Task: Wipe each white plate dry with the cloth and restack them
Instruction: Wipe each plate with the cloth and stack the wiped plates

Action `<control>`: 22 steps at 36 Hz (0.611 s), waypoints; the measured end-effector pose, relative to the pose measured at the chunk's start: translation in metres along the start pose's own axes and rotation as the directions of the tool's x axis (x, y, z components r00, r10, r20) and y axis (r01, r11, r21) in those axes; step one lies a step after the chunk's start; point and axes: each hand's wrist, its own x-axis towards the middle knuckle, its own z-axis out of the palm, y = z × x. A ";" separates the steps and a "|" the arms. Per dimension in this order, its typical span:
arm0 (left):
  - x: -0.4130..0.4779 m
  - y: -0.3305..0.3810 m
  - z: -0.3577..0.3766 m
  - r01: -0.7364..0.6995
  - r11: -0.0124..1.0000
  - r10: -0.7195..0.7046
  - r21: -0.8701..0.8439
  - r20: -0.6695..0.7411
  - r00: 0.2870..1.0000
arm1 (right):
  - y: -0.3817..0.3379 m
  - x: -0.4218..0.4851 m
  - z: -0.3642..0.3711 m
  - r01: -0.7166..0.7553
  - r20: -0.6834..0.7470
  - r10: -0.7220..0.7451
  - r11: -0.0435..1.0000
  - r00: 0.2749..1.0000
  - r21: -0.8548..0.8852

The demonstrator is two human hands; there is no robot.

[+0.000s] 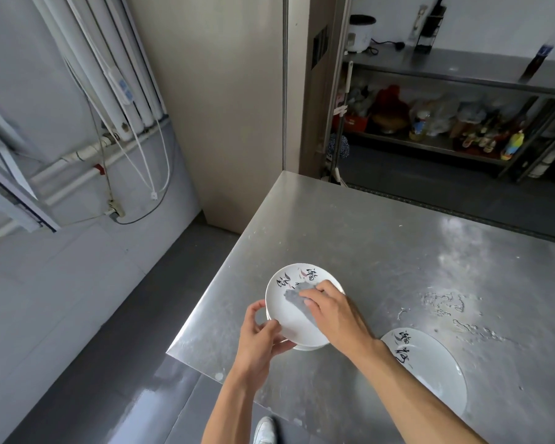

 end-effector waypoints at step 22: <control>-0.003 0.005 0.002 -0.056 0.998 0.056 0.042 0.013 0.998 | -0.009 -0.007 0.015 -0.132 -0.047 0.129 0.988 0.991 -0.084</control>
